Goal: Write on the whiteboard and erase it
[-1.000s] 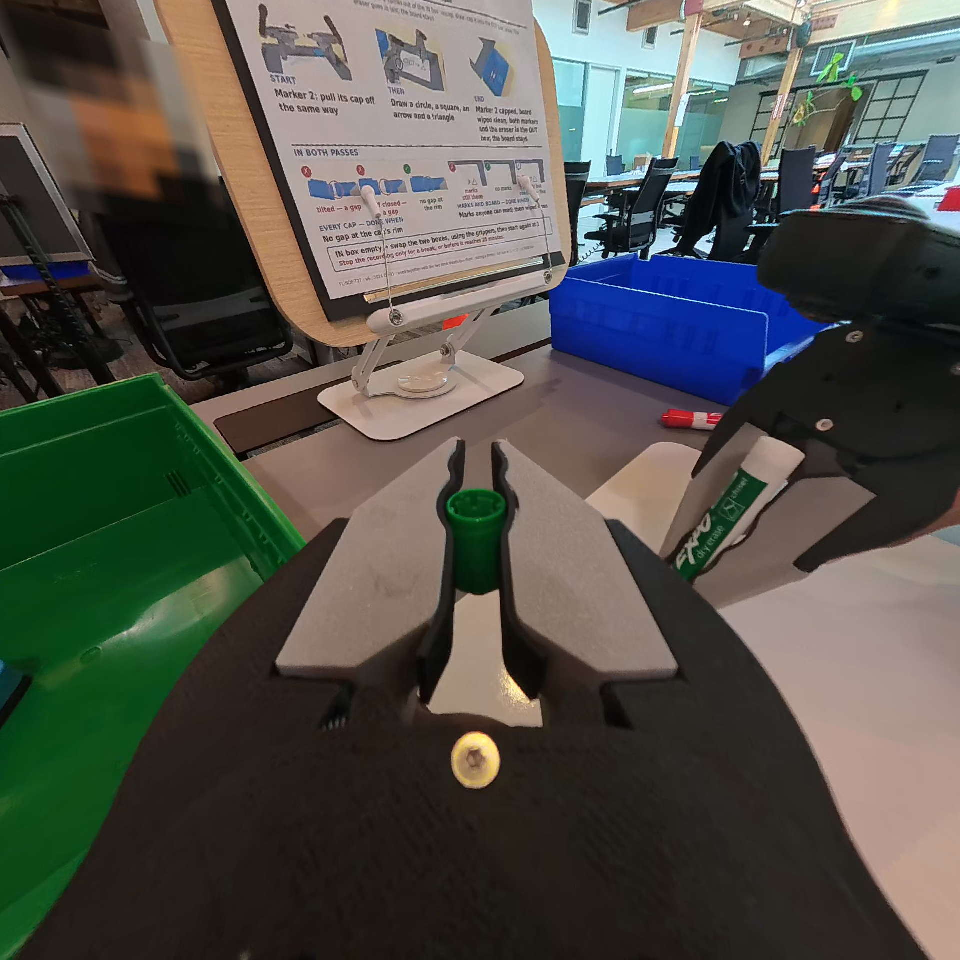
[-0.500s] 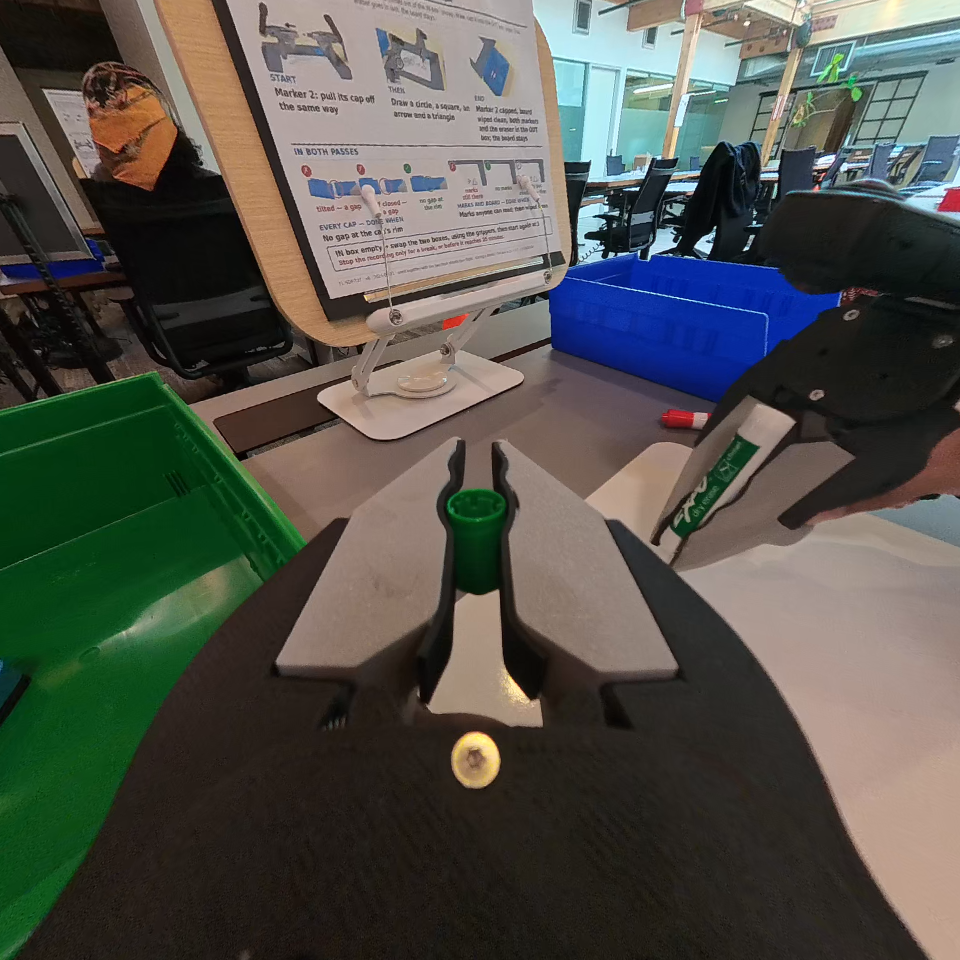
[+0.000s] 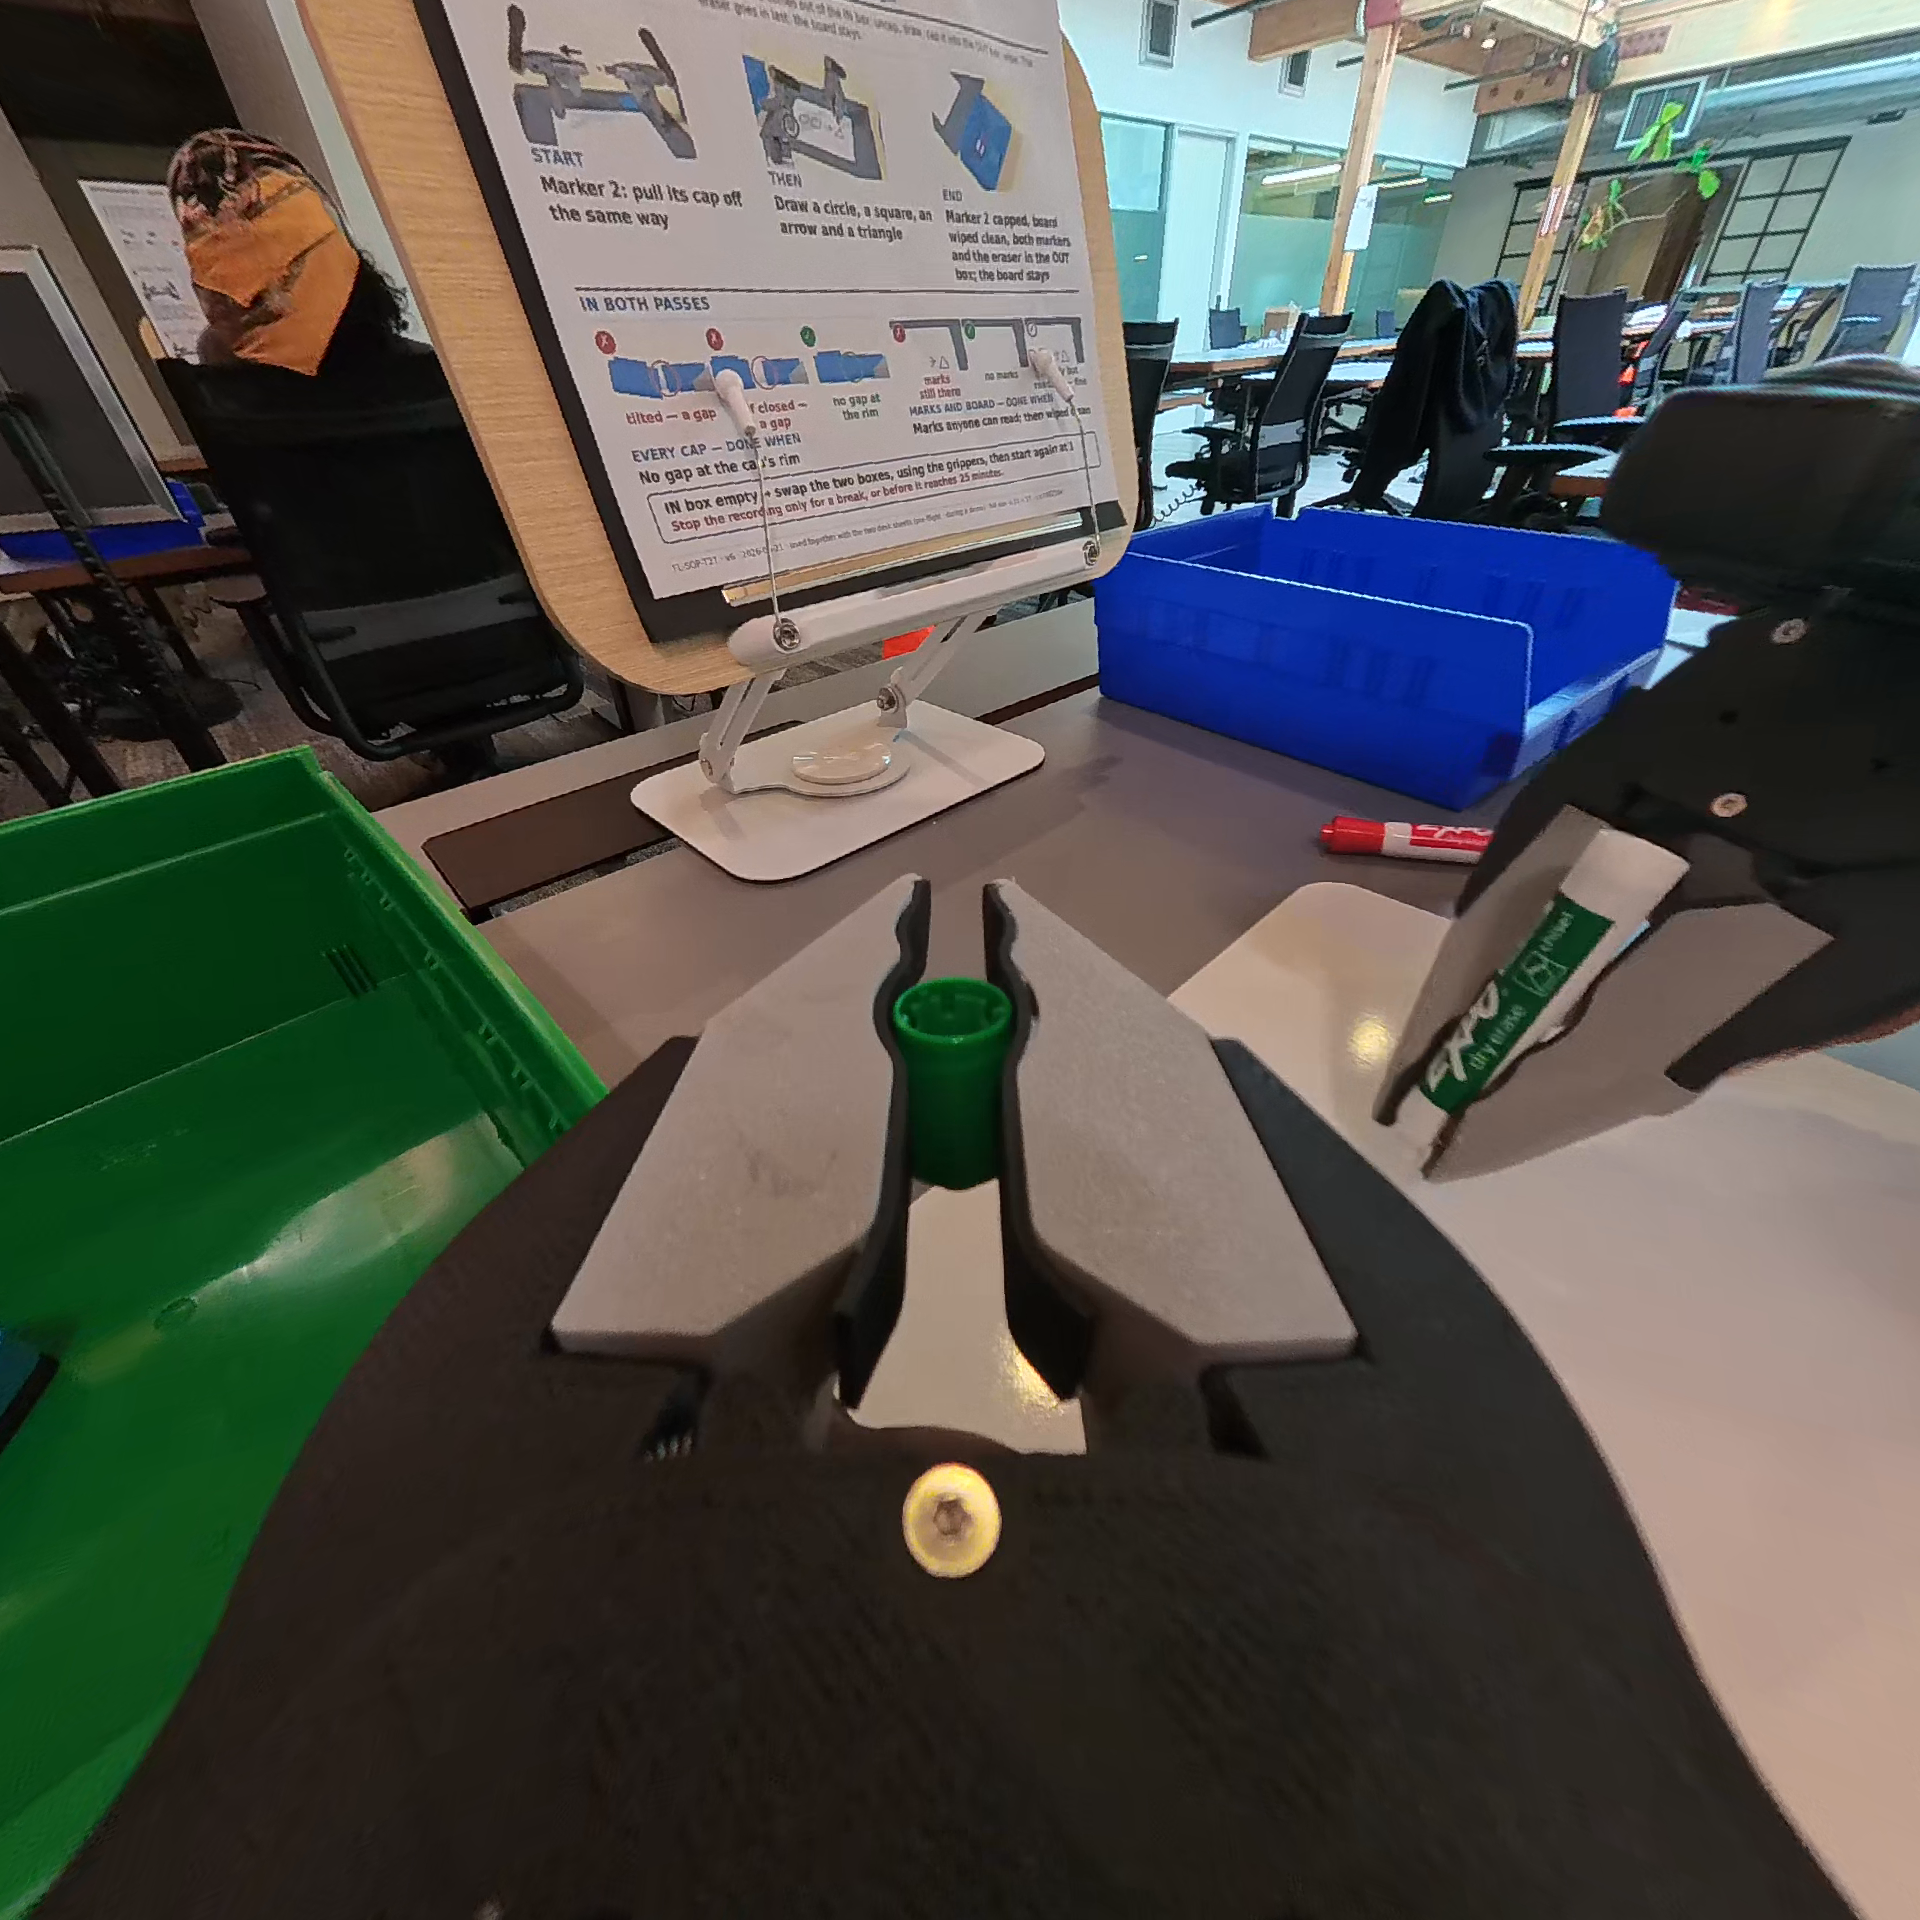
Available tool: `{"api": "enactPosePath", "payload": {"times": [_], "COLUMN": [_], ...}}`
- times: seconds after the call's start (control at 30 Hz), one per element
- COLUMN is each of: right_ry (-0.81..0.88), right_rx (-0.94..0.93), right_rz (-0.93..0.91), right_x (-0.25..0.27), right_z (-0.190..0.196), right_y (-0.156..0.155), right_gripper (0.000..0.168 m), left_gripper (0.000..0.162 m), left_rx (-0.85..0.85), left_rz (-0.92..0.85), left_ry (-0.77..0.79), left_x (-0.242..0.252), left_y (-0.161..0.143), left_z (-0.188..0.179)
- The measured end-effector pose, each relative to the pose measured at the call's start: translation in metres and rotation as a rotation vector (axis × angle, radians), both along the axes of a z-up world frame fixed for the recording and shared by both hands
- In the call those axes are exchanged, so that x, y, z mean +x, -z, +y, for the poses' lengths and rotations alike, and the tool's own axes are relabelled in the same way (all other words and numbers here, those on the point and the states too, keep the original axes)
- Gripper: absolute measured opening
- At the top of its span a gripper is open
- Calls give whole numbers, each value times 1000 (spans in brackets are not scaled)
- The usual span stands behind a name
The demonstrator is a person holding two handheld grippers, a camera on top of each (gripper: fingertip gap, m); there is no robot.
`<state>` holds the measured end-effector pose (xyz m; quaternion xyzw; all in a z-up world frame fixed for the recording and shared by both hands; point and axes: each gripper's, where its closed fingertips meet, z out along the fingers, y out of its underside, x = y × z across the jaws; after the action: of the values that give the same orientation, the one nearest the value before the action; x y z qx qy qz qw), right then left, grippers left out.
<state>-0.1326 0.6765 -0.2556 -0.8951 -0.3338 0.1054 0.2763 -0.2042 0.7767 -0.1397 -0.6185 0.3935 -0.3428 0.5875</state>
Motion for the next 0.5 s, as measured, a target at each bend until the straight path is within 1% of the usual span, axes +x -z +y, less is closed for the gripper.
{"api": "enactPosePath", "payload": {"times": [0.2, 0.3, 0.5], "right_ry": [47, 47, 79], "right_rx": [36, 21, 16], "right_rz": [38, 17, 15], "right_x": [5, 7, 22], "right_z": [20, 22, 20], "right_y": [-4, 2, 2], "right_gripper": [16, 16, 16], "left_gripper": [9, 9, 9], "left_rx": [-3, -5, -4], "left_rz": [-2, -2, -4], "left_ry": [-2, -1, -2], "left_x": [-1, 0, -1], "left_y": [0, 1, 0], "left_z": [1, 1, 1]}}
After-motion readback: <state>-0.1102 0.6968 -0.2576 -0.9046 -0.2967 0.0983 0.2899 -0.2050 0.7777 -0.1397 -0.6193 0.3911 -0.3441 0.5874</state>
